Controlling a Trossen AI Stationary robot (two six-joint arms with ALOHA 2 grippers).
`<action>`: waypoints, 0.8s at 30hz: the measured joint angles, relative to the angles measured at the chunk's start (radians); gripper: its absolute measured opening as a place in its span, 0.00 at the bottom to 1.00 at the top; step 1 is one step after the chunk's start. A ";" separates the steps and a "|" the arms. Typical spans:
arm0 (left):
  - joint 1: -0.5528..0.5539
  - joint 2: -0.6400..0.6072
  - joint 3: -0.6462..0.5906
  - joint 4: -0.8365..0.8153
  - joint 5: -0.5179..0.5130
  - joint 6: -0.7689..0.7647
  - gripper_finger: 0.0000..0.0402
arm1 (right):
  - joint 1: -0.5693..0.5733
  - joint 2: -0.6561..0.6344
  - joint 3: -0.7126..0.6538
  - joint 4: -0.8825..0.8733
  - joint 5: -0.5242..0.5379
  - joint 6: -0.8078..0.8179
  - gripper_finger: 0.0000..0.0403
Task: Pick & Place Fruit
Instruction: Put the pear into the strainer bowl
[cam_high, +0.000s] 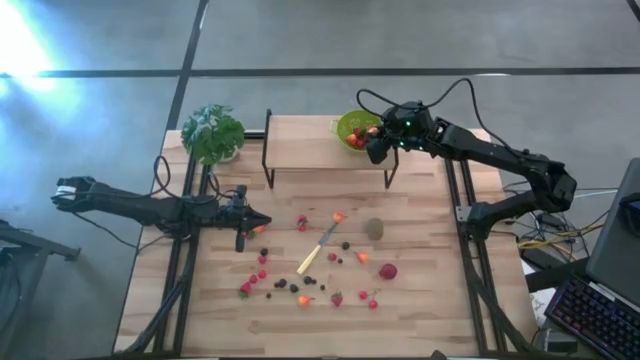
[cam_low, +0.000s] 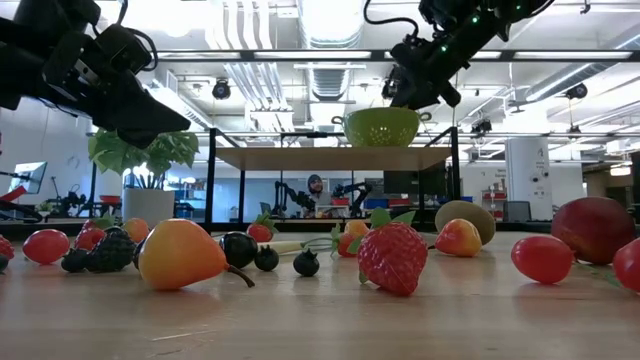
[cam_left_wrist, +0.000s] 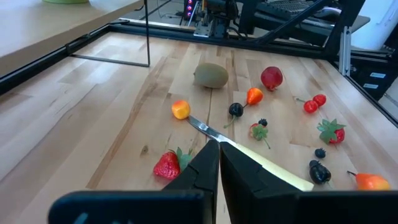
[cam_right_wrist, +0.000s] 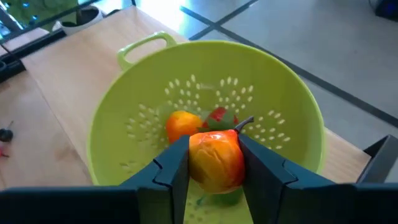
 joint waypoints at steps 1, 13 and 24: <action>0.000 0.000 0.000 0.000 0.000 0.000 0.05 | 0.000 0.000 0.000 -0.003 0.004 -0.002 0.27; 0.000 0.000 0.000 0.000 0.000 0.000 0.05 | 0.001 0.000 0.000 -0.021 0.052 -0.017 0.32; 0.000 0.000 0.000 0.000 0.000 0.000 0.05 | 0.001 0.000 0.000 -0.027 0.052 -0.026 0.32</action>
